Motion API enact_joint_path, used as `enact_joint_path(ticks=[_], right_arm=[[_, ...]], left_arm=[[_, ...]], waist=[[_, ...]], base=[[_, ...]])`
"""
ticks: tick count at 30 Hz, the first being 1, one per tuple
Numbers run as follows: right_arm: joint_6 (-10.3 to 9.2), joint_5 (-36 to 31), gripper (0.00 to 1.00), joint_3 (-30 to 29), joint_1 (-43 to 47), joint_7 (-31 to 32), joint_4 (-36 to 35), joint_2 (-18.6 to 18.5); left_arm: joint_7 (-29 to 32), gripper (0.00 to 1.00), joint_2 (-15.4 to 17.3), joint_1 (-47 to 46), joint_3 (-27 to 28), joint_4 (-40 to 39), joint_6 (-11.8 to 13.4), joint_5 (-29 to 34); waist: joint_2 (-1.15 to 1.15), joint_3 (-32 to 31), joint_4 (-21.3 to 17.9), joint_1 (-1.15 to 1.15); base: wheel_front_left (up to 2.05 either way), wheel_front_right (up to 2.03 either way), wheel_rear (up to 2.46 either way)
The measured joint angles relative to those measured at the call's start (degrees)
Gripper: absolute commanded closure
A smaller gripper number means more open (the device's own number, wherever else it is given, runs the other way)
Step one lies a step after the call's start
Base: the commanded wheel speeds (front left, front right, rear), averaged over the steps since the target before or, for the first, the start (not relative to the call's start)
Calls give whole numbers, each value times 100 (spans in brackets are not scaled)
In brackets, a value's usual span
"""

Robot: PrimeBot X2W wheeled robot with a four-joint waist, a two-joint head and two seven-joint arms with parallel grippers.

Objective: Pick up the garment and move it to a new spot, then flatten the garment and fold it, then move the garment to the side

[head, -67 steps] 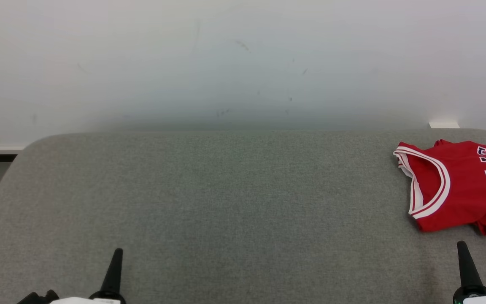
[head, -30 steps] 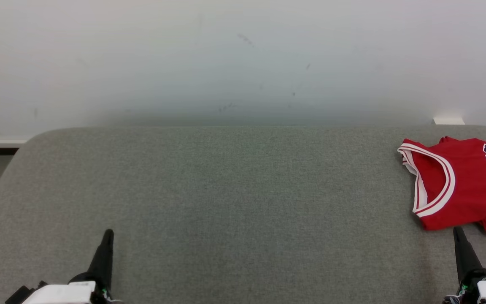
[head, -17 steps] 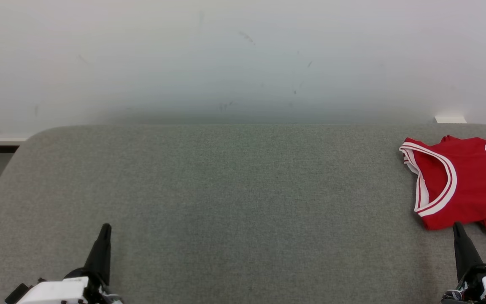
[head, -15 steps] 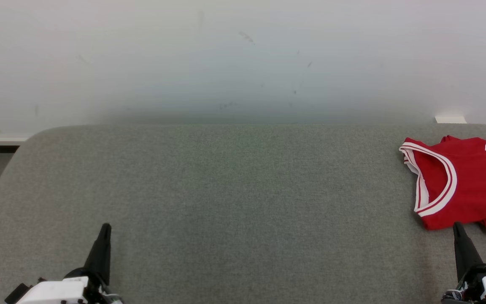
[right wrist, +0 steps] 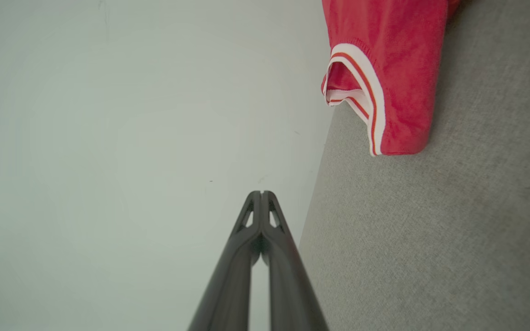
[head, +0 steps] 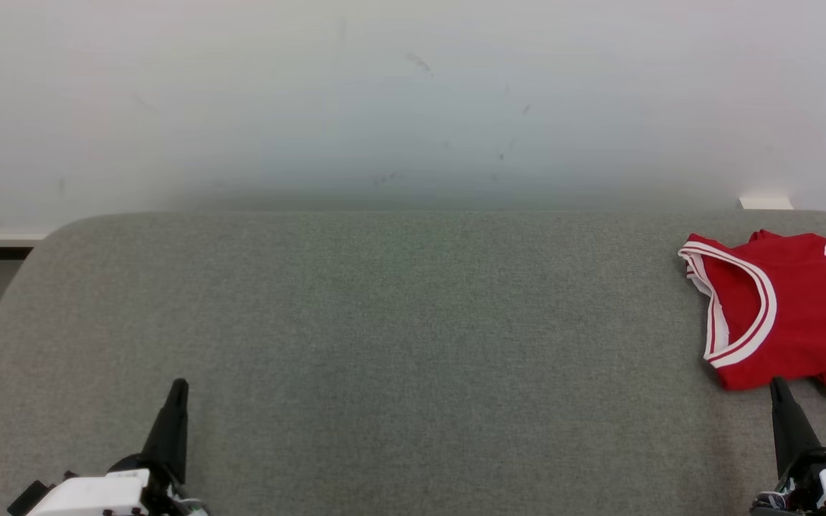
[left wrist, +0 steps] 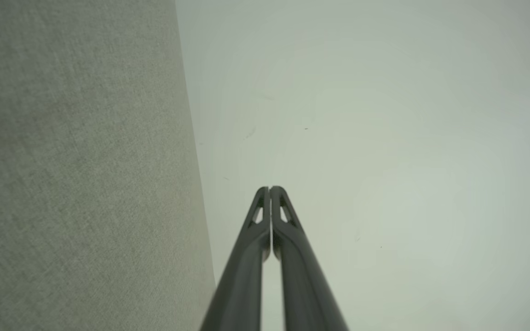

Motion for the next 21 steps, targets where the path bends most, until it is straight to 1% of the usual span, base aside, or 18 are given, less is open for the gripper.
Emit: enact_joint_path(ticks=[21], right_arm=[[0, 0, 100, 0, -1, 0, 0, 0]], left_arm=[[11, 100, -5, -1, 18, 1, 0, 3]], waist=[[0, 0, 0, 0]], base=[[0, 0, 0]])
